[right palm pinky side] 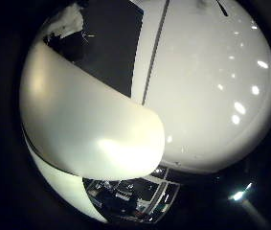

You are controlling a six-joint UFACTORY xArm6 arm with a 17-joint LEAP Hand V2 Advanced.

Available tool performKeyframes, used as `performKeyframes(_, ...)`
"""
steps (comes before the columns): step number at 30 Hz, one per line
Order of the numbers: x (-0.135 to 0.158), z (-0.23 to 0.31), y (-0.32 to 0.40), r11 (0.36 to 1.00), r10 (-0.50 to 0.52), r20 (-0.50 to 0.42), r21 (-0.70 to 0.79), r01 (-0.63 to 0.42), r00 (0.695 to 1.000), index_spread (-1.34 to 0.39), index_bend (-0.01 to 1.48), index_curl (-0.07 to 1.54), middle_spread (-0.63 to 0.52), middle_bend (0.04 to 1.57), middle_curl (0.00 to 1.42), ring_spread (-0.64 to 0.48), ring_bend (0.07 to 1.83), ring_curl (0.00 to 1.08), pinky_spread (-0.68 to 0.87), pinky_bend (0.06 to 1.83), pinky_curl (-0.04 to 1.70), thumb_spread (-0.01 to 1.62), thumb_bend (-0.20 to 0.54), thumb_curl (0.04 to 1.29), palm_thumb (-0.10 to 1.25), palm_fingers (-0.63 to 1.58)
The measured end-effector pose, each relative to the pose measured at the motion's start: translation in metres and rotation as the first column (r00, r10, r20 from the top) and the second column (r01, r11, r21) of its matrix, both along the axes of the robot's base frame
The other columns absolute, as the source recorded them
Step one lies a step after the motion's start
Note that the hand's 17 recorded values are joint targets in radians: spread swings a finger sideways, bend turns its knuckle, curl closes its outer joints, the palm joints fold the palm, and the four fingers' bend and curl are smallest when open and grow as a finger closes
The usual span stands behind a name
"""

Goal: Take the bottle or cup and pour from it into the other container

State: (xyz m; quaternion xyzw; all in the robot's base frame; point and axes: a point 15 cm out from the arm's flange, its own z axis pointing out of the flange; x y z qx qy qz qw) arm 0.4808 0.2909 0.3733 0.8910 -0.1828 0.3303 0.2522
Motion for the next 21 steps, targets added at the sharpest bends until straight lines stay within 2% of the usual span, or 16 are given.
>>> performKeyframes(13, -0.002, 0.000, 0.000, 1.000, -0.004, -0.010, 0.014, 0.004, 1.000, -0.48, 0.61, 1.04, -0.32, 1.12, 1.09, -0.30, 1.40, 0.90, -0.25, 1.26, 1.19, 0.82, -0.027, 0.61, 0.85, 0.80)
performKeyframes(21, -0.014, -0.008, 0.001, 0.996, -0.025, -0.071, 0.083, 0.031, 0.997, -0.49, 0.60, 1.05, -0.32, 1.11, 1.09, -0.30, 1.39, 0.90, -0.26, 1.26, 1.17, 0.82, -0.028, 0.61, 0.85, 0.80)
